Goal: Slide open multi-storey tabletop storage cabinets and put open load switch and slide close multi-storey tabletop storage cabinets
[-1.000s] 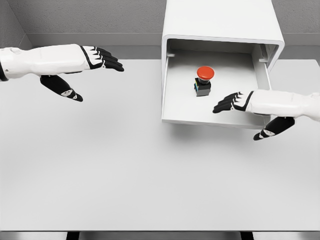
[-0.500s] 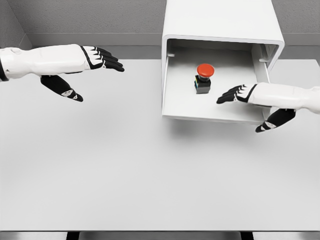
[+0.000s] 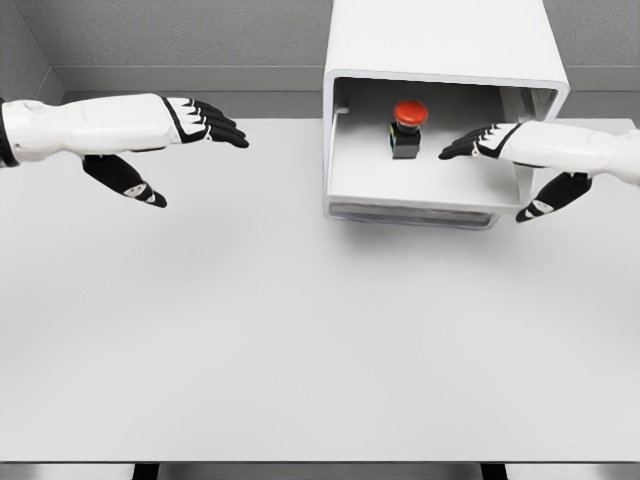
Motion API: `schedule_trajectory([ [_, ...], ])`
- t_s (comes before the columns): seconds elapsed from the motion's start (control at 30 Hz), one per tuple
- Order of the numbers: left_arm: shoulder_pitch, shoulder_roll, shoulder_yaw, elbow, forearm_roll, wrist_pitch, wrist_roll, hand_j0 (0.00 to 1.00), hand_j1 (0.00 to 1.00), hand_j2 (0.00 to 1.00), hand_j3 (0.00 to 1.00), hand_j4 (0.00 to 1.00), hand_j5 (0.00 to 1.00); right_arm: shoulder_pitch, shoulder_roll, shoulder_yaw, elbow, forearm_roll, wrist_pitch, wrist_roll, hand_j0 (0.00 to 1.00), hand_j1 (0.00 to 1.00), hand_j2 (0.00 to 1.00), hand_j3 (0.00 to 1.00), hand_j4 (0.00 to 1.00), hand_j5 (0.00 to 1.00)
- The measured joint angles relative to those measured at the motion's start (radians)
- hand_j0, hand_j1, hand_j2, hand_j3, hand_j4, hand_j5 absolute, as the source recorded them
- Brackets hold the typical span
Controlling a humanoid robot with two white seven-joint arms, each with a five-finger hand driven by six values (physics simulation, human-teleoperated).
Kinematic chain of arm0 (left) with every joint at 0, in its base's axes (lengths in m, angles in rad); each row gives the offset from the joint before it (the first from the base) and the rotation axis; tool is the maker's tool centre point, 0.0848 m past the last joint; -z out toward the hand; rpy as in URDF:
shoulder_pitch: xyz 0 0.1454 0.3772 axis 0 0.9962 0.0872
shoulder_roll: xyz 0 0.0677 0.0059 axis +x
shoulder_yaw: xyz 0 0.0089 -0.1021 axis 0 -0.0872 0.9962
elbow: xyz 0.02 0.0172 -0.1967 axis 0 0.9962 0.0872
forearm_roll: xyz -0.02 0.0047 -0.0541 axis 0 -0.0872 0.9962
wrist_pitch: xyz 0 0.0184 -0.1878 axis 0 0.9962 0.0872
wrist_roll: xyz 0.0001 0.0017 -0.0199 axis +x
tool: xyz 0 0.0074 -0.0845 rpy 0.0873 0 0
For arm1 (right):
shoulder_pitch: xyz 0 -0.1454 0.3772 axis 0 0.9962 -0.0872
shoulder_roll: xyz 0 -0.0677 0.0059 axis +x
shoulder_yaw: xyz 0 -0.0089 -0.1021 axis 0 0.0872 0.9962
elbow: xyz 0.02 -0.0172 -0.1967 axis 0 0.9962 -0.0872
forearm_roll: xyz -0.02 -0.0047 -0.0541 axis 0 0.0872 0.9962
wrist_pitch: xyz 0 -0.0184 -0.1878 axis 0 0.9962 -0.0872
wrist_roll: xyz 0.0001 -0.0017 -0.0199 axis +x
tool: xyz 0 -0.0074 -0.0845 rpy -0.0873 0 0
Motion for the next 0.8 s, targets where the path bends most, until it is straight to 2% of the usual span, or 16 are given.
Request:
schedule_trajectory([
  [0.1,0.000,0.000,0.000,0.000,0.000,0.000,0.000,1.00,1.00,1.00,1.00,1.00,1.00,-0.011,0.022,0.000,0.027,0.009,0.000,0.006,1.00,1.00,1.00,1.00,1.00,1.00],
  [0.2,0.000,0.000,0.000,0.000,0.001,0.000,0.000,1.00,1.00,1.00,1.00,1.00,1.00,-0.012,0.034,-0.001,0.023,0.019,0.000,0.010,1.00,1.00,1.00,1.00,1.00,1.00],
  [0.3,0.000,0.000,0.000,0.000,0.000,0.000,0.000,1.00,1.00,1.00,1.00,1.00,1.00,-0.009,0.026,-0.001,-0.017,0.022,0.000,0.010,1.00,1.00,1.00,1.00,1.00,1.00],
  [0.6,0.005,-0.001,0.000,0.000,0.000,0.000,0.000,1.00,1.00,1.00,1.00,1.00,1.00,0.000,-0.063,-0.010,-0.156,0.020,0.000,0.003,1.00,1.00,1.00,1.00,1.00,1.00],
  [0.8,0.006,-0.001,0.001,0.000,0.002,0.000,0.000,1.00,1.00,1.00,1.00,1.00,1.00,0.018,-0.078,-0.007,-0.201,0.020,0.000,0.003,1.00,1.00,1.00,1.00,1.00,1.00],
])
